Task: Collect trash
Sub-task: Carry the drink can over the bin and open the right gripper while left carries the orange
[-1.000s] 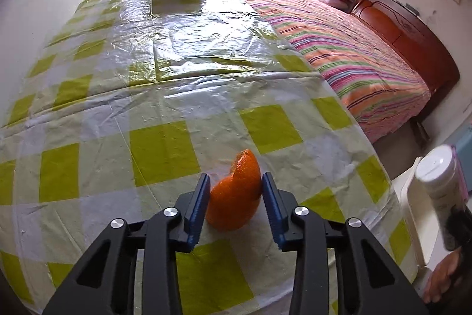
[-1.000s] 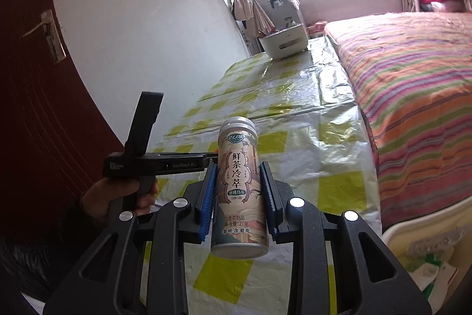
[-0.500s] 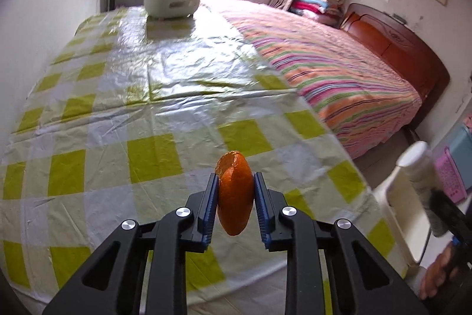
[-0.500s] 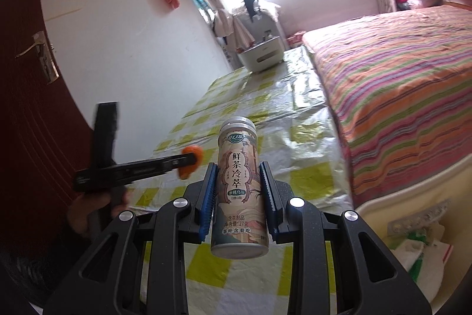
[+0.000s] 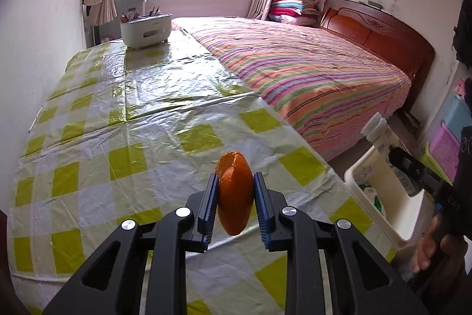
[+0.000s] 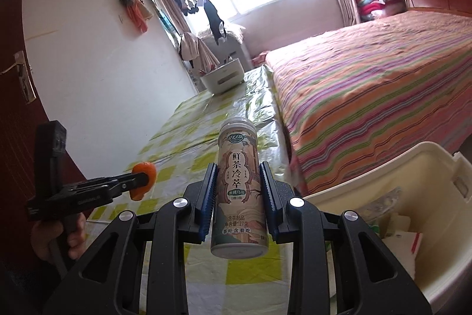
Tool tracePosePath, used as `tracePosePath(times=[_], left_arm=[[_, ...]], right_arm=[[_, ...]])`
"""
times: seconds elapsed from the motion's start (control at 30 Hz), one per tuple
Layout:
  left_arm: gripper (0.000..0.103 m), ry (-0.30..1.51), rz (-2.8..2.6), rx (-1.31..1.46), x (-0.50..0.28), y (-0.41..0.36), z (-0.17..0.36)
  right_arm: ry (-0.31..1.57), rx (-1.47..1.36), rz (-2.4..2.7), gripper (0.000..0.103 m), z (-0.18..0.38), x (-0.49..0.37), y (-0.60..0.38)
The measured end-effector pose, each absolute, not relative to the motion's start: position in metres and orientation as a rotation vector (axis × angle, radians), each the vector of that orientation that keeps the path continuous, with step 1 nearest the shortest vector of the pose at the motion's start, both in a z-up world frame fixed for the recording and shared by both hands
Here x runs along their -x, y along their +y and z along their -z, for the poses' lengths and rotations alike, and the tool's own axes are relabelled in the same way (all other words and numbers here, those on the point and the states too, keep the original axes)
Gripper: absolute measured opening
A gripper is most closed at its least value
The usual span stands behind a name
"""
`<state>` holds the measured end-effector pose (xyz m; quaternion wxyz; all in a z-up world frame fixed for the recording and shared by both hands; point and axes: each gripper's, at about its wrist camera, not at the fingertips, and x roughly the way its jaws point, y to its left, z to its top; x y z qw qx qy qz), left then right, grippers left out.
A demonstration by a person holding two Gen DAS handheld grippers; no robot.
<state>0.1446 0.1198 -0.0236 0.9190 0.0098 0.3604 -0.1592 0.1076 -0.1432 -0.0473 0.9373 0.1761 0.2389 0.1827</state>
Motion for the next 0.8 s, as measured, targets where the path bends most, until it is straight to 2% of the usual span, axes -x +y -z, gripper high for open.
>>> tracePosePath(times=[0.8], left_arm=[[0.024,0.694,0.471,-0.187,-0.11,0.001,0.021]], right_arm=[[0.363,-0.425,-0.09,0.028,0.05,-0.067,-0.23]])
